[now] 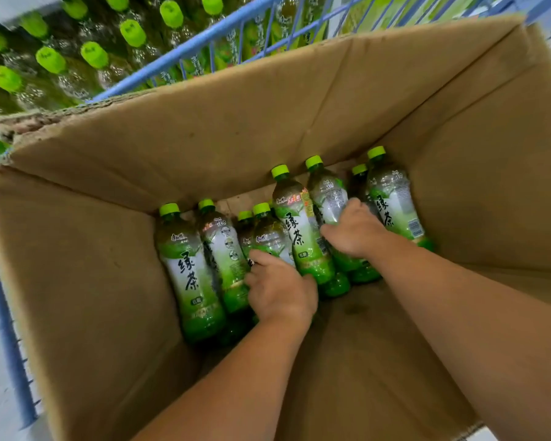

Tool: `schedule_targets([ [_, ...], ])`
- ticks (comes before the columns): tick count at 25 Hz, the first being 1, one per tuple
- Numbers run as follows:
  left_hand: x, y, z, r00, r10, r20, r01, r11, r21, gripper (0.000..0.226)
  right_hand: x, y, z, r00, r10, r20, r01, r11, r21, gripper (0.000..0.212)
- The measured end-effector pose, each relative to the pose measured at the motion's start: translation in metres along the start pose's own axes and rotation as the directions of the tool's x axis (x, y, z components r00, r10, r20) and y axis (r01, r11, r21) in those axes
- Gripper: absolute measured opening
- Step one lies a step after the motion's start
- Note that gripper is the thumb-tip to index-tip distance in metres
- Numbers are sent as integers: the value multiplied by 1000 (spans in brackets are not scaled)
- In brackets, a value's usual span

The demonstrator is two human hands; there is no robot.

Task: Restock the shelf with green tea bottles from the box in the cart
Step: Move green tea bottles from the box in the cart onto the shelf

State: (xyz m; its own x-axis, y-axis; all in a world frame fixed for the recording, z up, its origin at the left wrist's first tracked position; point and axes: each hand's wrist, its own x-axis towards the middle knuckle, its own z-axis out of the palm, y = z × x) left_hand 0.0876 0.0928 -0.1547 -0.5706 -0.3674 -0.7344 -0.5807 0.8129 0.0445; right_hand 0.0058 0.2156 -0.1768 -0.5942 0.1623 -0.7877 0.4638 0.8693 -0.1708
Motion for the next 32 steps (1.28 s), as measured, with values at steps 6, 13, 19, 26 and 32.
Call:
schedule_targets([
  [6, 8, -10, -11, 997, 28, 73, -22, 996, -88, 99, 8, 6, -6, 1000, 2, 15, -3, 998, 55, 84],
  [13, -1, -12, -62, 946, 71, 316, 70, 909, -411, 84, -14, 24, -27, 969, 87, 232, -188, 867, 462, 89],
  [19, -54, -27, -118, 921, 180, 345, 48, 828, -559, 29, -66, 49, -33, 980, 25, 197, -138, 797, 588, 105],
  [26, -112, -56, -177, 922, 325, 210, -113, 746, -657, 74, -203, -20, -56, 995, -80, 59, -7, 537, 844, 64],
  [32, -145, -110, -229, 877, 474, -84, -328, 461, -825, 53, -266, -80, -62, 974, -195, -118, 195, 447, 873, 27],
])
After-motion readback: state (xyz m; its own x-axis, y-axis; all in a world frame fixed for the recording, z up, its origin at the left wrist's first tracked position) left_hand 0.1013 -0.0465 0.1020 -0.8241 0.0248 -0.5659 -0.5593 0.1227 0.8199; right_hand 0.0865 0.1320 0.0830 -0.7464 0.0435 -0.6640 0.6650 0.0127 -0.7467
